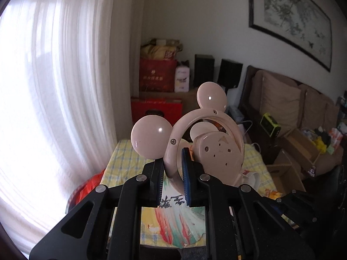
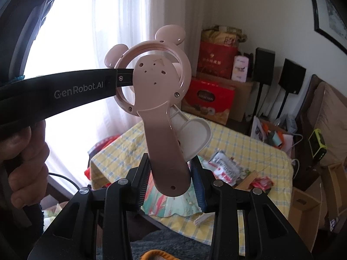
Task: Organize objects
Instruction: 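Lift the pink fan off the table with both tools, then carry the pink fan with both tools toward the cardboard box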
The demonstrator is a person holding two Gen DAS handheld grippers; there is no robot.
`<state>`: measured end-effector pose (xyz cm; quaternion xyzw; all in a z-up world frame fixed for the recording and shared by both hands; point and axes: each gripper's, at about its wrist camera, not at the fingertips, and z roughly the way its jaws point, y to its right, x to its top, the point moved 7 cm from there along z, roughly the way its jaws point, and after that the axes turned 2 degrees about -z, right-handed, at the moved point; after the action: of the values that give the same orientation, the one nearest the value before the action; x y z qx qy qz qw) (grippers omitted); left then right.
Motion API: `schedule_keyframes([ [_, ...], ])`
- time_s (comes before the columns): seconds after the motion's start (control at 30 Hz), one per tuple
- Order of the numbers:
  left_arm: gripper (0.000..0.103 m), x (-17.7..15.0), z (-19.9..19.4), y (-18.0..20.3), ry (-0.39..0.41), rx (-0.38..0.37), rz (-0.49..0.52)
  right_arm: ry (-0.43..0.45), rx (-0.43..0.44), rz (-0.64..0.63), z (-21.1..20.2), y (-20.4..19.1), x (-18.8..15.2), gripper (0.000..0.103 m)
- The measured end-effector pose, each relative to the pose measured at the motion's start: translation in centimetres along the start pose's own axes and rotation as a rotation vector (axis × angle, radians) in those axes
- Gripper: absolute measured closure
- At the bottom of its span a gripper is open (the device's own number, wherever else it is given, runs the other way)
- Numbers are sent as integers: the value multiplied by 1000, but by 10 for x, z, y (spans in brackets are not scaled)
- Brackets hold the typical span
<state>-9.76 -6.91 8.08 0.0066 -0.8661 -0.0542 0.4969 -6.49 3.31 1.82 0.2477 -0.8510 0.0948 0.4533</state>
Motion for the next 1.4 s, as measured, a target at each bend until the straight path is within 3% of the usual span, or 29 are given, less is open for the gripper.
schedule_keyframes([
  [0.5, 89, 26, -34, 37, 76, -66, 48, 67, -105, -28, -53, 18, 11, 66],
  [0.63, 89, 29, -36, 49, 66, -79, 81, 66, -106, -11, -55, 26, 9, 66],
  [1.4, 90, 56, -98, 96, 173, -173, 125, 137, -194, -36, -124, 47, 18, 66],
])
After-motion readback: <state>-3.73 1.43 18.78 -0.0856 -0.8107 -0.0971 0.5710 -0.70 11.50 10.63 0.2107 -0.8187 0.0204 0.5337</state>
